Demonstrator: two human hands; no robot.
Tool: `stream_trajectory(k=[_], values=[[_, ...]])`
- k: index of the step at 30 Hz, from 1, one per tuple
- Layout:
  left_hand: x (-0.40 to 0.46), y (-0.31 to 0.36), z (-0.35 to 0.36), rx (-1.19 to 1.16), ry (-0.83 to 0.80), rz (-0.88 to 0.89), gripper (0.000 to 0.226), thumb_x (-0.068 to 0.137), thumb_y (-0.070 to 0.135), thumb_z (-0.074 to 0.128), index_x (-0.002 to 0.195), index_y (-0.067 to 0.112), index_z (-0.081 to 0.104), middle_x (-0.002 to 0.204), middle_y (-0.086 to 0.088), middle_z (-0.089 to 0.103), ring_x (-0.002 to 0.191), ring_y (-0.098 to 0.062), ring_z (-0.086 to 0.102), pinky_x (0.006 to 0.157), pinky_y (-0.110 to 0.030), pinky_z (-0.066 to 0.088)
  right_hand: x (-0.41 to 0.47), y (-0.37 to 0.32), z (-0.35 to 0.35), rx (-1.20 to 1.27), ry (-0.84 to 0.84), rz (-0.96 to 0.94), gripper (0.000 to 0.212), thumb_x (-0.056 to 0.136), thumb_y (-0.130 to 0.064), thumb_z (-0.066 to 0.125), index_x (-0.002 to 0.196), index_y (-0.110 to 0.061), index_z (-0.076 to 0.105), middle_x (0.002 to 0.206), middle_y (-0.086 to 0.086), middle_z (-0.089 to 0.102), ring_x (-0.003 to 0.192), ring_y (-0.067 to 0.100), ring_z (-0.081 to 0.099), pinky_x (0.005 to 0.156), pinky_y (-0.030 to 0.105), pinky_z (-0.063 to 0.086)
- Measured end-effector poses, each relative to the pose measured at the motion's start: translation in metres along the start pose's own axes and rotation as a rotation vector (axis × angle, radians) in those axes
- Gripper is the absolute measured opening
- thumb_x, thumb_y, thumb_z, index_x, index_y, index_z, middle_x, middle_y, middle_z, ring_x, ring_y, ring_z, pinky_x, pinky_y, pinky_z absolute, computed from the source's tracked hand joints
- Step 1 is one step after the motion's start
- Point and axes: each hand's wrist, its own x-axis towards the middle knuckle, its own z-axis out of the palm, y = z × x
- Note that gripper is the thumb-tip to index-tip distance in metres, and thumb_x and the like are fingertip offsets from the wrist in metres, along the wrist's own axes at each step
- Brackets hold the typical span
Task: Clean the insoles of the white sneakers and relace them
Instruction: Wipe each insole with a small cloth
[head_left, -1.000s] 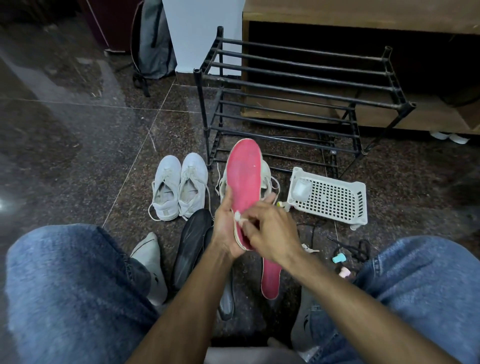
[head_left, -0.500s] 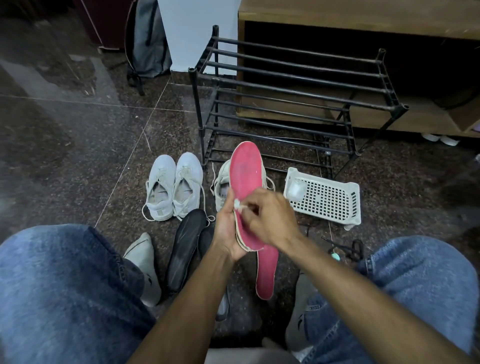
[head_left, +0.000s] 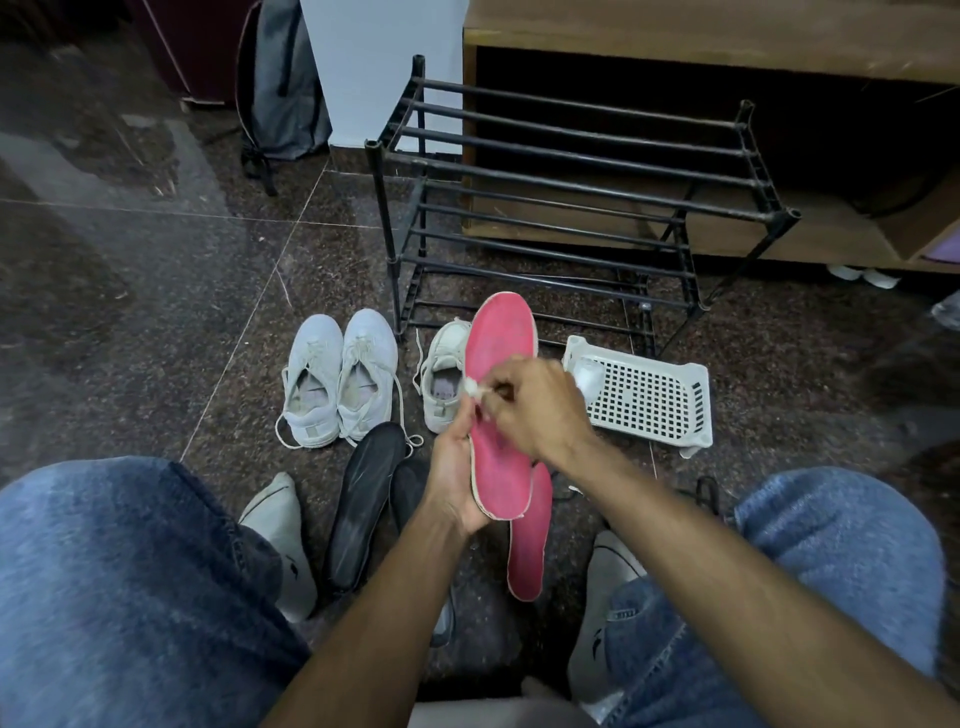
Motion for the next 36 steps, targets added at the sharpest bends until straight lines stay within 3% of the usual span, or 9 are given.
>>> stream_trajectory(k=[2, 9, 14, 18, 21, 24, 27, 34, 36], values=[[0.001, 0.005, 0.002, -0.037, -0.010, -0.026, 0.060, 0.094, 0.052, 0.047, 0.127, 0.004, 0.059, 0.108, -0.016, 0.066, 0.100, -0.031, 0.067, 0.083, -0.042, 0.057, -0.024, -0.005, 0.005, -0.037, -0.076, -0.082, 0.014, 0.088, -0.024, 0.061, 0.094, -0.022, 0.073, 0.097, -0.005, 0.069, 0.085, 0.021, 0.065, 0.076, 0.035, 0.053], [0.004, 0.009, -0.001, 0.059, 0.030, 0.029, 0.053, 0.098, 0.047, 0.044, 0.127, 0.006, 0.060, 0.111, -0.015, 0.067, 0.105, -0.028, 0.065, 0.094, -0.040, 0.052, 0.006, 0.001, -0.002, -0.100, 0.031, -0.075, 0.018, 0.091, -0.029, 0.059, 0.102, -0.023, 0.072, 0.103, -0.005, 0.066, 0.092, 0.024, 0.063, 0.078, 0.036, 0.051], [-0.001, 0.012, -0.005, 0.090, 0.001, 0.043, 0.049, 0.097, 0.046, 0.044, 0.105, 0.008, 0.073, 0.091, -0.011, 0.073, 0.078, -0.023, 0.071, 0.068, -0.033, 0.060, 0.017, 0.006, -0.005, 0.023, 0.102, 0.070, 0.013, 0.089, -0.030, 0.065, 0.096, -0.025, 0.075, 0.099, -0.007, 0.070, 0.089, 0.018, 0.064, 0.074, 0.027, 0.047], [0.003, 0.017, -0.002, 0.029, -0.048, 0.061, 0.052, 0.092, 0.045, 0.050, 0.123, 0.004, 0.061, 0.107, -0.014, 0.068, 0.103, -0.027, 0.065, 0.098, -0.041, 0.049, -0.009, 0.005, 0.004, 0.006, 0.010, -0.020, 0.017, 0.092, -0.031, 0.063, 0.102, -0.024, 0.074, 0.088, -0.012, 0.059, 0.083, 0.014, 0.060, 0.072, 0.030, 0.050], [0.007, 0.019, -0.004, 0.068, -0.070, 0.011, 0.066, 0.091, 0.056, 0.050, 0.128, 0.001, 0.058, 0.122, -0.017, 0.060, 0.117, -0.030, 0.057, 0.109, -0.044, 0.037, -0.022, 0.007, 0.008, 0.022, -0.065, -0.069, 0.025, 0.095, -0.025, 0.057, 0.116, -0.023, 0.070, 0.086, -0.014, 0.046, 0.084, 0.010, 0.055, 0.073, 0.030, 0.049], [0.009, 0.021, -0.004, 0.107, -0.096, 0.008, 0.084, 0.090, 0.061, 0.047, 0.145, -0.002, 0.038, 0.149, -0.023, 0.039, 0.139, -0.034, 0.038, 0.116, -0.047, 0.029, -0.029, 0.005, 0.004, 0.022, -0.109, -0.115, 0.025, 0.093, -0.020, 0.059, 0.115, -0.021, 0.070, 0.085, -0.012, 0.049, 0.079, 0.008, 0.051, 0.072, 0.028, 0.046], [0.011, 0.024, -0.002, 0.046, -0.100, 0.010, 0.086, 0.090, 0.067, 0.042, 0.143, 0.000, 0.041, 0.143, -0.026, 0.046, 0.131, -0.033, 0.048, 0.103, -0.046, 0.047, -0.039, -0.001, -0.001, 0.016, -0.172, -0.193, 0.018, 0.090, -0.021, 0.061, 0.103, -0.021, 0.073, 0.083, -0.011, 0.053, 0.073, 0.011, 0.052, 0.069, 0.025, 0.040], [0.012, 0.011, -0.011, 0.062, -0.040, 0.009, 0.069, 0.089, 0.059, 0.051, 0.129, 0.004, 0.056, 0.116, -0.017, 0.062, 0.113, -0.030, 0.059, 0.103, -0.043, 0.044, -0.015, -0.006, -0.005, -0.175, -0.101, -0.163, 0.019, 0.093, -0.028, 0.053, 0.096, -0.017, 0.068, 0.102, -0.002, 0.061, 0.087, 0.027, 0.063, 0.080, 0.044, 0.053], [0.009, 0.010, -0.011, 0.041, -0.015, 0.030, 0.064, 0.091, 0.055, 0.048, 0.124, 0.003, 0.061, 0.111, -0.018, 0.064, 0.105, -0.031, 0.063, 0.093, -0.042, 0.053, 0.001, -0.004, -0.003, -0.189, -0.072, -0.104, 0.018, 0.093, -0.027, 0.055, 0.098, -0.018, 0.070, 0.105, -0.002, 0.063, 0.093, 0.028, 0.063, 0.083, 0.043, 0.052]])
